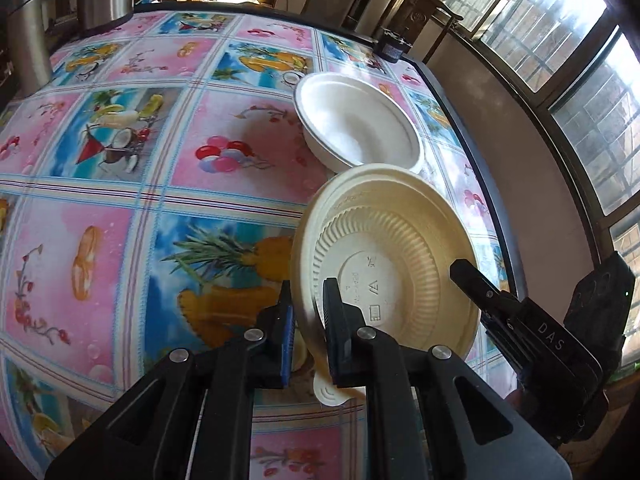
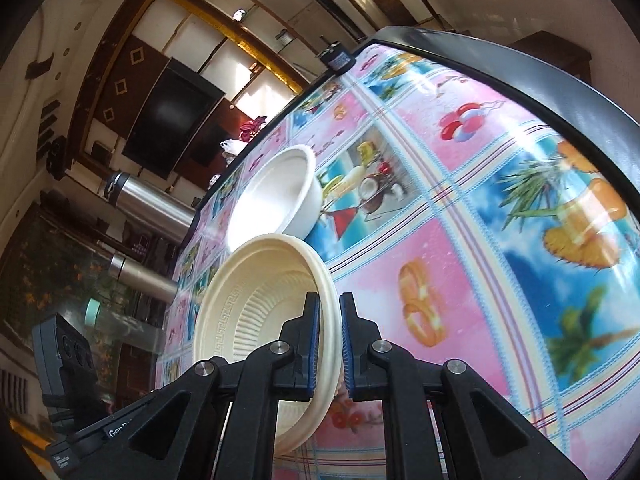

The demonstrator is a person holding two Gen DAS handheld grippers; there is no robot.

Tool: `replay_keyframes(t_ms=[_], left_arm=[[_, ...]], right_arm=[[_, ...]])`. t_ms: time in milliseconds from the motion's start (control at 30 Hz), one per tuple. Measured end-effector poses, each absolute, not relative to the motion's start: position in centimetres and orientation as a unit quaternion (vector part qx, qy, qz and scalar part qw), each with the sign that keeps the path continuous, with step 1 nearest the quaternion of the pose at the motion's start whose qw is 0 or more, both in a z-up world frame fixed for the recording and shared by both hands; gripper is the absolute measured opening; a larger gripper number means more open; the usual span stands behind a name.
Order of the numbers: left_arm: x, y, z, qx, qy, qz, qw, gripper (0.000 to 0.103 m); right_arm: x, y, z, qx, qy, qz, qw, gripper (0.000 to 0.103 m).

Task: Organize plates and bowls
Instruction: 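Lift and carry the cream bowl with both grippers toward the stack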

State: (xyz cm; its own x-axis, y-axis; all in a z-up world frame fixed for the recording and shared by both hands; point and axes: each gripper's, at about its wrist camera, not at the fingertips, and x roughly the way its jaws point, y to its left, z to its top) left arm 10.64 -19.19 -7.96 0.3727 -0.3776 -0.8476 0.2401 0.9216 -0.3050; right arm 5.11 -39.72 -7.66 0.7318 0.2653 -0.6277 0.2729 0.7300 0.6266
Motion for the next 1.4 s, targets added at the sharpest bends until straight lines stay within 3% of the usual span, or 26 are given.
replay_keyframes(t_ms=[500, 967, 1400], left_arm=[[5.4, -11.6, -7.3, -0.032, 0.472, -0.165, 0.865, 0.013], [1.4, -4.3, -5.5, -0.028, 0.412, -0.136, 0.901, 0.015], [0.0, 2.8, -6.2, -0.042, 0.397, -0.094, 0.912, 0.015]], right_arm=[[2.7, -31.7, -7.9, 0.348, 0.361, 0.051, 0.864, 0.012], [1.7, -23.0, -5.3, 0.237, 0.311, 0.098, 0.915, 0.012], [1.8, -16.2, -5.6, 0.25, 0.317, 0.148, 0.903, 0.012]])
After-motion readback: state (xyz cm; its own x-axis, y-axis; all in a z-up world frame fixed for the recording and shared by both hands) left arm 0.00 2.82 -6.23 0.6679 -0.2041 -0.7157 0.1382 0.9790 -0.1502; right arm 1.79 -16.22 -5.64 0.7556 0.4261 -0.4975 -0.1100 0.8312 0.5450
